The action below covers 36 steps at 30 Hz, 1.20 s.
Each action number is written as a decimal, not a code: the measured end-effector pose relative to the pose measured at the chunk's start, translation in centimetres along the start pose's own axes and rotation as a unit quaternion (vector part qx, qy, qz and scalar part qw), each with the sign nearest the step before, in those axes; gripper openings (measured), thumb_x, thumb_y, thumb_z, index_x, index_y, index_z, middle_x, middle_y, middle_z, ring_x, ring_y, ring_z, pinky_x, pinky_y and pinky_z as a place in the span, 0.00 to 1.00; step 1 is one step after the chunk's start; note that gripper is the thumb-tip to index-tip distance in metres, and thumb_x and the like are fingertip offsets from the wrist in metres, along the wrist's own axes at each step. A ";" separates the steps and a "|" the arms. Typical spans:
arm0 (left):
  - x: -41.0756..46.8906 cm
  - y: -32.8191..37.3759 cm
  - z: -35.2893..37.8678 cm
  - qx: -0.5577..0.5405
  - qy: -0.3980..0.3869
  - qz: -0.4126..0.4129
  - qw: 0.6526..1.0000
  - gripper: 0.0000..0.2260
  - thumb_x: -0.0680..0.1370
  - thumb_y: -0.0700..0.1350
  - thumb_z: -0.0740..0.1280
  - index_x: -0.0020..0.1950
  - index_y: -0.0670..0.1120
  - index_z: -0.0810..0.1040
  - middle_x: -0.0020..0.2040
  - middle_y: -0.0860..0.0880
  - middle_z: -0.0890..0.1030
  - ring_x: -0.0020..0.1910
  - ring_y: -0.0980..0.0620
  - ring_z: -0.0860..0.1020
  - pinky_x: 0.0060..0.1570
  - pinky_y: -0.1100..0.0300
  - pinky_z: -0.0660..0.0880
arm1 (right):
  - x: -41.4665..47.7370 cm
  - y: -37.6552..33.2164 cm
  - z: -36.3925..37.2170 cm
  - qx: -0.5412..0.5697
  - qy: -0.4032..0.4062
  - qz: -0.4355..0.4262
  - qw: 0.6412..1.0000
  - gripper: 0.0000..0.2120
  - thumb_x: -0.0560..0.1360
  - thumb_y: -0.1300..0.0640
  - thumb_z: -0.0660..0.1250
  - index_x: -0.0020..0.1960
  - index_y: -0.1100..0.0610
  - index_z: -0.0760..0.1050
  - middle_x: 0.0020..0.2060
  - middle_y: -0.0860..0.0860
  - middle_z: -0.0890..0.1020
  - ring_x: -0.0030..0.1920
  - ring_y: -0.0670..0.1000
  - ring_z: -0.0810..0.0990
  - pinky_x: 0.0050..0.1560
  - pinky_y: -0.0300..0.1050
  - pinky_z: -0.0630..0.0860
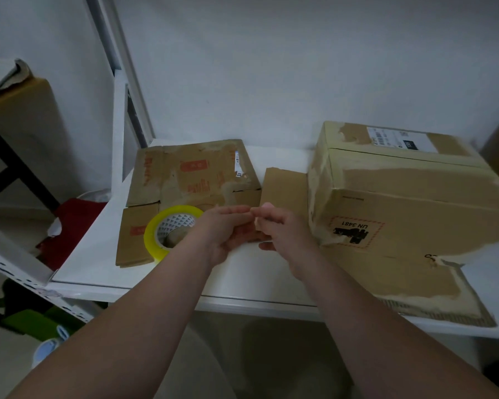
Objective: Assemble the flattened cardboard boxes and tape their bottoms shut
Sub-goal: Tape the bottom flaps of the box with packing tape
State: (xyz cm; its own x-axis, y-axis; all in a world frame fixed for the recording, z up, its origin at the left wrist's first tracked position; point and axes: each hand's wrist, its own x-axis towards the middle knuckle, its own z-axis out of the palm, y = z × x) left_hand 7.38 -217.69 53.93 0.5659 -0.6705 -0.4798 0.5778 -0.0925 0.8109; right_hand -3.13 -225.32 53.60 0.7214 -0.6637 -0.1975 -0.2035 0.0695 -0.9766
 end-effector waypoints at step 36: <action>1.7 3.6 11.3 0.358 -0.091 0.218 0.903 0.09 0.74 0.36 0.69 0.42 0.49 0.73 0.40 0.50 0.77 0.35 0.54 0.75 0.35 0.62 0.76 | 0.9 -3.3 -11.5 -0.427 0.327 -0.184 0.823 0.16 0.77 0.60 0.61 0.63 0.52 0.75 0.59 0.49 0.78 0.61 0.52 0.70 0.58 0.44 0.67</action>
State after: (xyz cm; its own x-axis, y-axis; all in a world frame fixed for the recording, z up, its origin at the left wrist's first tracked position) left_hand 3.83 -227.48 59.83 0.5043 -0.8620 -0.0515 -0.2418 -0.1982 0.9499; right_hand -9.45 -234.71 57.59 0.3835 -0.8014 0.4590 -0.6437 -0.5884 -0.4893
